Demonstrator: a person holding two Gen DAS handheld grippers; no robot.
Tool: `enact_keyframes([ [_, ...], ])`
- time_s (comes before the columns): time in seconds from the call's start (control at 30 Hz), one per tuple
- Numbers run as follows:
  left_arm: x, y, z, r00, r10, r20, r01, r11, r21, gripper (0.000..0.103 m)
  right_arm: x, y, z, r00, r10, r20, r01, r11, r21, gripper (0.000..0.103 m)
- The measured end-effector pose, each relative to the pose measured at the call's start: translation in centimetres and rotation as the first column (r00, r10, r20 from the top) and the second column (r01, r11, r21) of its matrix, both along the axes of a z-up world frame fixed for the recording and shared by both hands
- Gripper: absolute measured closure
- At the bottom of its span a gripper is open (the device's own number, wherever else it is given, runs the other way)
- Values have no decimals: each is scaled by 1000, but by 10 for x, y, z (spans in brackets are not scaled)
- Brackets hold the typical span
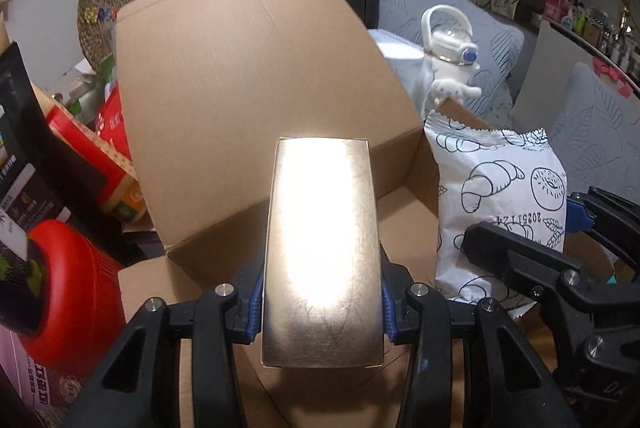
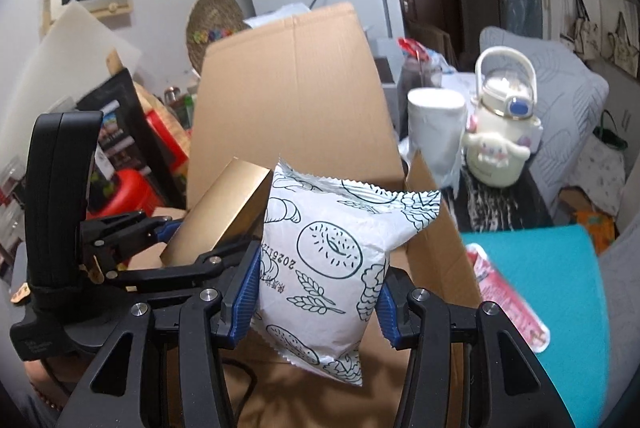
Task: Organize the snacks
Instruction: 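Lower both items into the box and open both tools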
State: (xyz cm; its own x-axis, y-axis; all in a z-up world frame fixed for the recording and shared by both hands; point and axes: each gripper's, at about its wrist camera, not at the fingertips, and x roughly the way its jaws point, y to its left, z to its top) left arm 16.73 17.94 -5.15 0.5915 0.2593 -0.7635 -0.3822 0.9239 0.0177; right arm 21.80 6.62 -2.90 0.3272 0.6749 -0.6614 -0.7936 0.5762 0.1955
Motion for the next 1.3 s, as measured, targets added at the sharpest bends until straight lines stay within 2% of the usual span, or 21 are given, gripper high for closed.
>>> enact_keyframes([
  [0.3, 14, 11, -27, 993, 24, -118, -32, 997, -65, 59, 6, 11, -22, 998, -26, -50, 21, 996, -91, 53],
  [0.4, 17, 15, -34, 989, 23, -143, -38, 994, -103, 59, 8, 12, -24, 997, -26, -67, 20, 996, -83, 53],
  [0.57, 18, 14, -37, 985, 46, -169, -63, 994, -93, 57, 6, 10, -21, 998, -50, -33, 47, 994, -98, 52],
  [0.63, 17, 14, -37, 982, 63, -176, -79, 993, -87, 53, 7, 10, -21, 998, -61, -35, 57, 993, -104, 50],
  [0.67, 17, 13, -36, 982, 68, -177, -83, 993, -80, 47, 7, 9, -21, 997, -66, -34, 62, 992, -107, 50],
  [0.73, 17, 13, -35, 982, 73, -172, -87, 994, -74, 42, 8, 7, -19, 997, -73, -30, 69, 992, -108, 50],
  [0.8, 18, 13, -30, 984, 75, -162, -87, 994, -67, 42, 7, 5, -17, 997, -78, -27, 75, 992, -105, 47],
  [1.1, 1, 1, 0, 994, 66, -83, -69, 997, -36, 42, -8, -11, 8, 996, -84, 16, 85, 995, -53, 47],
  [1.3, -23, -12, 31, 999, 35, -4, -35, 999, -10, 42, -24, -28, 28, 994, -97, 46, 98, 995, -16, 47],
])
